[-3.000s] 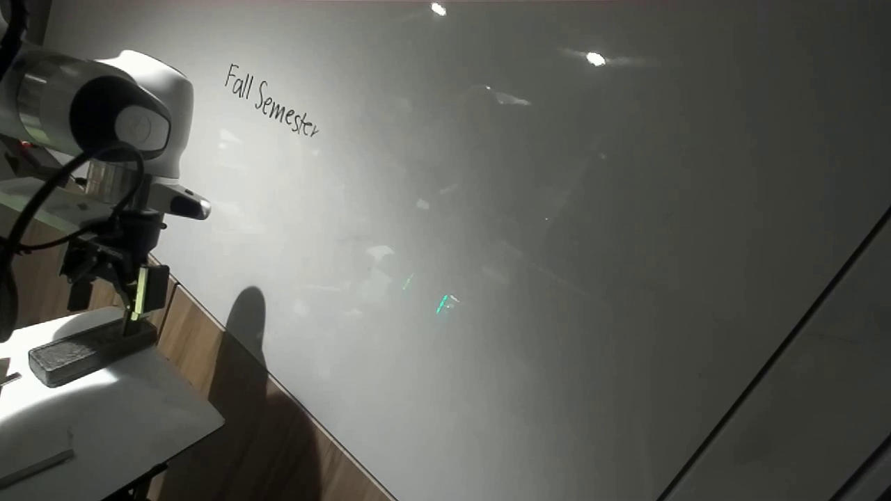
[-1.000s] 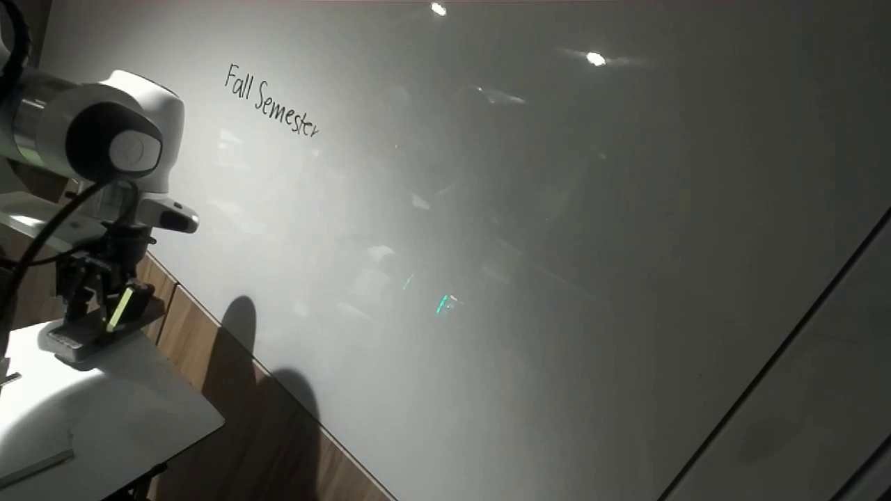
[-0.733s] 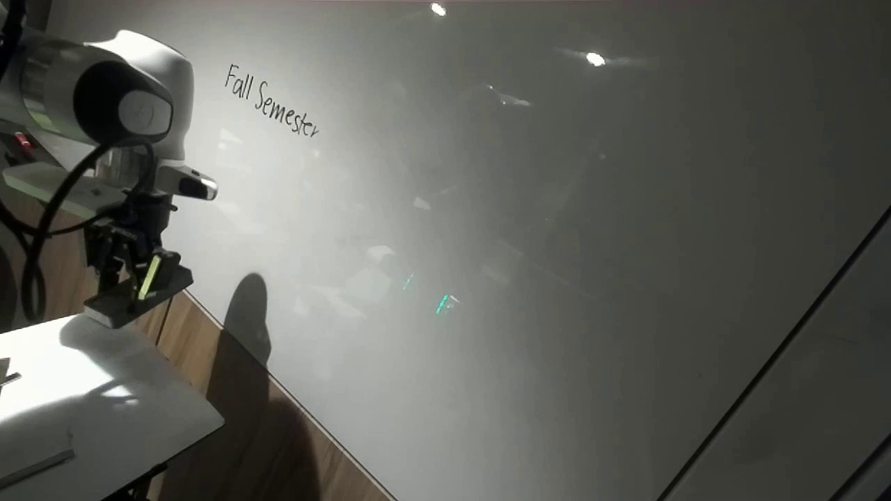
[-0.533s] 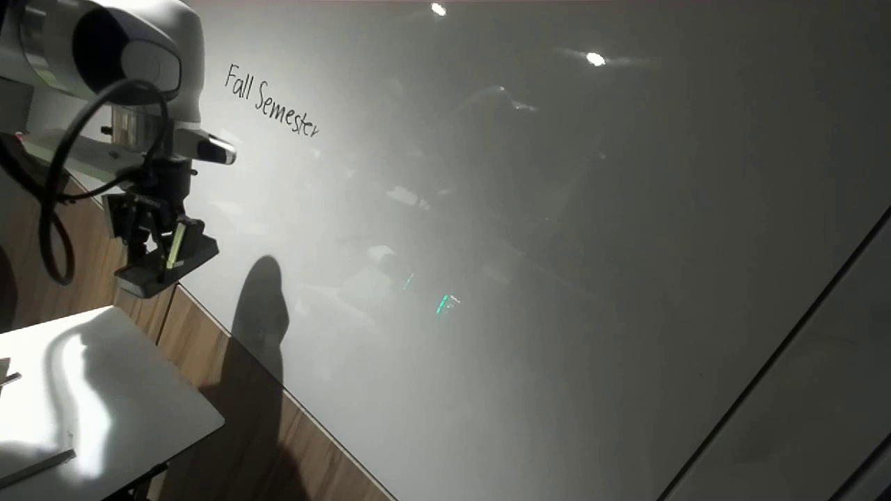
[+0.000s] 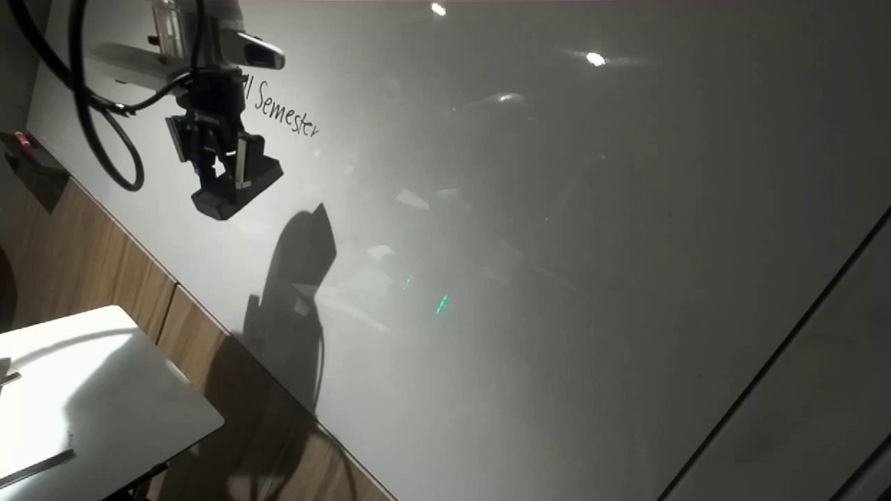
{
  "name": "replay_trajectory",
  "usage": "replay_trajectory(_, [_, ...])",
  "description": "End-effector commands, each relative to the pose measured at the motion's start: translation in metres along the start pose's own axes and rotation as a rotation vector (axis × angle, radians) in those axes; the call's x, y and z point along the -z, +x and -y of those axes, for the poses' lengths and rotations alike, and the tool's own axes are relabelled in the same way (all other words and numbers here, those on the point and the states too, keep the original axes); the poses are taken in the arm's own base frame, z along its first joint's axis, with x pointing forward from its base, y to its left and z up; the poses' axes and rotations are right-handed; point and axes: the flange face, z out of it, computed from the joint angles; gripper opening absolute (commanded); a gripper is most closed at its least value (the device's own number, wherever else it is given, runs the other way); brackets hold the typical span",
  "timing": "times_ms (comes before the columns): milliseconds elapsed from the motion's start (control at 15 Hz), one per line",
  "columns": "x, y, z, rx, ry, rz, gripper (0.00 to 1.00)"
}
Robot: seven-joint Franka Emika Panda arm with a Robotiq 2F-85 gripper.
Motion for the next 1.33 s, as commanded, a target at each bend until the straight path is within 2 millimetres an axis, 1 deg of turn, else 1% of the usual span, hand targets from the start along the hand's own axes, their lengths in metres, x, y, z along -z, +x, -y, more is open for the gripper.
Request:
replay_trajectory(0, [0.023, 0.026, -0.011, -0.028, 0.012, -0.046, 0.31])
replay_trajectory(400, [0.038, 0.056, -0.011, -0.053, 0.027, -0.088, 0.31])
replay_trajectory(867, [0.069, 0.092, -0.007, -0.101, 0.048, -0.144, 0.31])
replay_trajectory(1000, [0.076, 0.097, -0.004, -0.112, 0.046, -0.162, 0.31])
replay_trajectory(1267, [0.068, 0.094, 0.008, -0.133, 0.041, -0.155, 0.31])
